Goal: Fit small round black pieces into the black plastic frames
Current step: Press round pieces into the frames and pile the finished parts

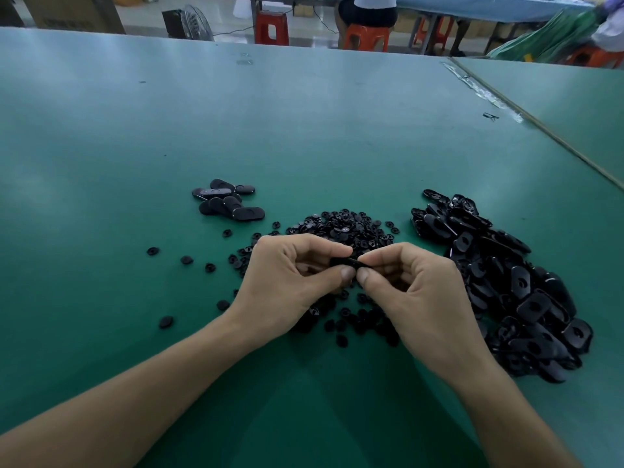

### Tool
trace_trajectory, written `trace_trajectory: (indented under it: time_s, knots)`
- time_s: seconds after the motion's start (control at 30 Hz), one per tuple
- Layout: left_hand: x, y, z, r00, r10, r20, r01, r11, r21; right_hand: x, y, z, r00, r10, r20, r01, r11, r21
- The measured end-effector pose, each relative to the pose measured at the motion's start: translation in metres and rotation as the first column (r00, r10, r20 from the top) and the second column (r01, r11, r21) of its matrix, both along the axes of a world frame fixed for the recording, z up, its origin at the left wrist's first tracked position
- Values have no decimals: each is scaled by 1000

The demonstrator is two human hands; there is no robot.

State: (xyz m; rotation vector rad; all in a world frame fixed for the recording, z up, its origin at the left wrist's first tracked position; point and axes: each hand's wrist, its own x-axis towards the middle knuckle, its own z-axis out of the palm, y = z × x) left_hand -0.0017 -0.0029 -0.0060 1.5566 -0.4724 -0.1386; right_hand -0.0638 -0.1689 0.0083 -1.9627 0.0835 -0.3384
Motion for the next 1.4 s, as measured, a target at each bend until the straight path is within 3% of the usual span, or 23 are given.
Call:
trace_trajectory:
  time_s: [0.53,0.73,0.9,1.03,1.2,1.4]
  knots:
    - [1,-2,0,992,90,84,-95,994,53,0,0,4,999,15,47,-12,998,-67]
    - [25,10,12,967,233,104,-234,972,-8,-1,-1,5,980,-156,125,184,949,-255]
    - [63,41,21,920,375,114,-386,918,91,-4,-13,5,948,-315,39,281,776,-565]
    - [83,66,18,867,470,165,-498,835,233,-11,-13,14,882,-459,-107,225,610,-759]
    - [90,76,8,805,526,275,-593,700,397,-15,-13,23,847,-471,-246,123,623,-772]
    - [91,81,2,757,537,373,-650,561,513,-14,-14,19,870,-410,-275,79,665,-743]
